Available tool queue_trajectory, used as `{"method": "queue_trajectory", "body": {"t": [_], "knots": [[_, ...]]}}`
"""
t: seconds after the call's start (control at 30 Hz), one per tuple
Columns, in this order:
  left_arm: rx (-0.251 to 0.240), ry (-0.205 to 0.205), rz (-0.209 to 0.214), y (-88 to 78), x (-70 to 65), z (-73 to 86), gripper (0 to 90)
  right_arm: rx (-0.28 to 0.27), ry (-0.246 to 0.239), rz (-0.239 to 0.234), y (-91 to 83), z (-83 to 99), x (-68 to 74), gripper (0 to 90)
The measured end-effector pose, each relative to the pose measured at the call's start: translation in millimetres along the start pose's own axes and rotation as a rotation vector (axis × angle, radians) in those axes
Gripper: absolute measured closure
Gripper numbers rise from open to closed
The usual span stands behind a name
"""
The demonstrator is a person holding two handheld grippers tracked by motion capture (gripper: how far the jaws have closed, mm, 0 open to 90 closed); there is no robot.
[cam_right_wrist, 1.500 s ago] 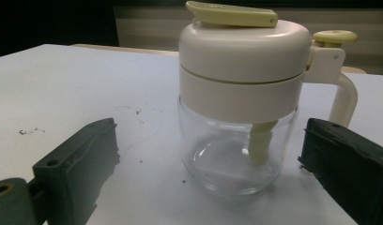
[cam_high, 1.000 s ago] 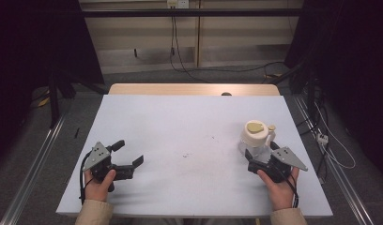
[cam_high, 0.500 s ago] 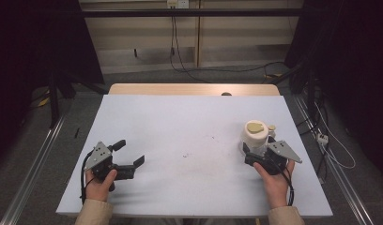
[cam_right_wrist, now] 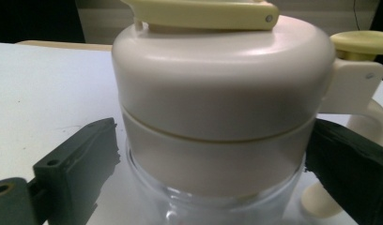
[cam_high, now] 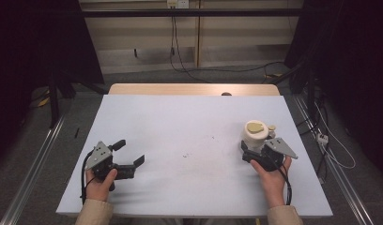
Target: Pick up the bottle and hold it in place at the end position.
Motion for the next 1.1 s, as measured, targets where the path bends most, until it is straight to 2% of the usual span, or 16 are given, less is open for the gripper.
{"method": "queue_trajectory", "body": {"t": [0.13, 0.23, 0.3, 0.53, 1.1], "knots": [[0.003, 0.001, 0.0, 0.7, 0.4, 0.4, 3.7, 0.008, -0.003, 0.014, 5.1, 0.9, -0.2, 3.3], [0.001, -0.002, -0.005, 0.6, 1.2, 0.2, 3.7, -0.002, 0.026, 0.02, 9.3, -0.6, 0.2, 2.1], [0.0, -0.001, -0.008, 0.3, 2.1, 0.0, 3.7, 0.011, 0.019, 0.032, 13.6, -0.1, 0.9, 1.3], [0.01, 0.002, -0.005, 2.4, 2.0, 1.7, 3.8, 0.005, 0.029, 0.053, 18.0, -1.5, -0.4, 3.3], [0.011, 0.008, -0.013, 2.4, 3.5, 1.8, 3.9, 0.03, 0.025, 0.054, 19.8, -2.0, -0.9, 5.3]]}}
Point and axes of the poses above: each handheld gripper's, and its own axes: y roughly forward along the jaws, z roughly out of its underside, x roughly to its left, the point moved 10 cm from there along y, roughly forward along the jaws
